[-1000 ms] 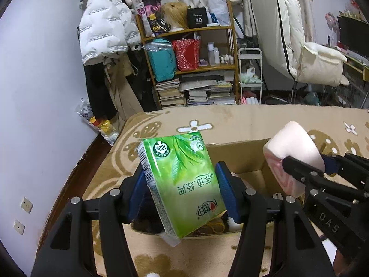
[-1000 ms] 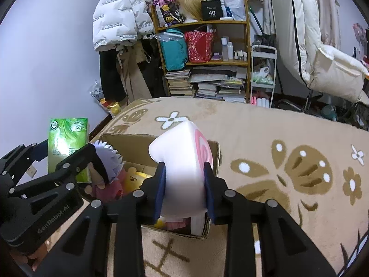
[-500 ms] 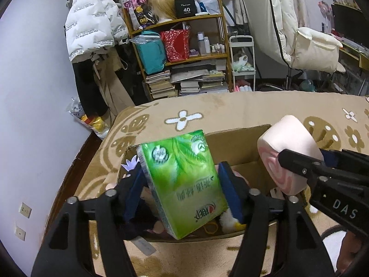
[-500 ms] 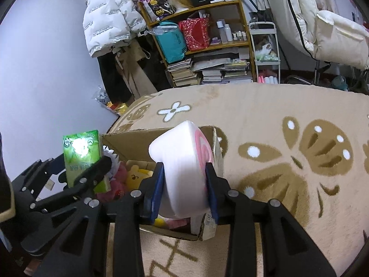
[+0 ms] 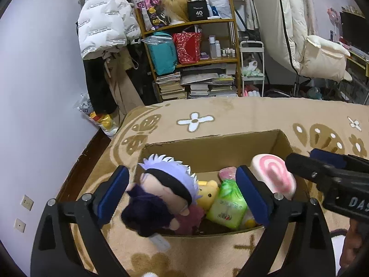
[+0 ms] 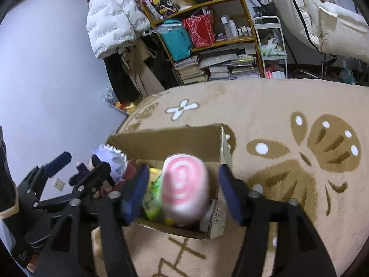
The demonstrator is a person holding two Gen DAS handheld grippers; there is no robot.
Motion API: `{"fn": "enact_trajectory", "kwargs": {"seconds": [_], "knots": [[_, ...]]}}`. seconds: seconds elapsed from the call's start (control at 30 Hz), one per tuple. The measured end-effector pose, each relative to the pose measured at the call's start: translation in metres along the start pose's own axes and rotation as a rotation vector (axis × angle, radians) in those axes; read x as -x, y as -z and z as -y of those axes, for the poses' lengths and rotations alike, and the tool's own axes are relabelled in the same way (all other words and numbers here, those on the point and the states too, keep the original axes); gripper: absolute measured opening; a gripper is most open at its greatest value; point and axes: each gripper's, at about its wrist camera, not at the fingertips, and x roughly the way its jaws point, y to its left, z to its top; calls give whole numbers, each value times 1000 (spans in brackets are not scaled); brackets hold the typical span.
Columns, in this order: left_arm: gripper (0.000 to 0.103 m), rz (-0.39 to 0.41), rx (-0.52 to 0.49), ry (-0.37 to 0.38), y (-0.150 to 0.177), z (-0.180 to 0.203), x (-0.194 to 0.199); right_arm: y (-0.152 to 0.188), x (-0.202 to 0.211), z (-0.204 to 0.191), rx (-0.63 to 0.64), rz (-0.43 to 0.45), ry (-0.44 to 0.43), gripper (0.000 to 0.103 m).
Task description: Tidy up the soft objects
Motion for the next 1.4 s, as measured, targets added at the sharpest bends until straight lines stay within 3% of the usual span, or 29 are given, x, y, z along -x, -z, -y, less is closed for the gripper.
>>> {"fn": "enact_trajectory", "kwargs": {"seconds": [0.13,0.33,0.83,0.97,1.4], "knots": [[97,12,12,0,-1,-12,14,-1,10,-1,-19,29,-17,103],[100,39,15,-18,4,-27,43,3,32,-12,32,55,70,103],[102,112,28,-95,43,-67,133,24,114,-53,98,163,27,103],[102,125,65,-70,56,-76,154,37,133,-69,131,191,42,103],[102,179,99,-96,104,-87,186,87,169,-75,181,245,78,103]]}}
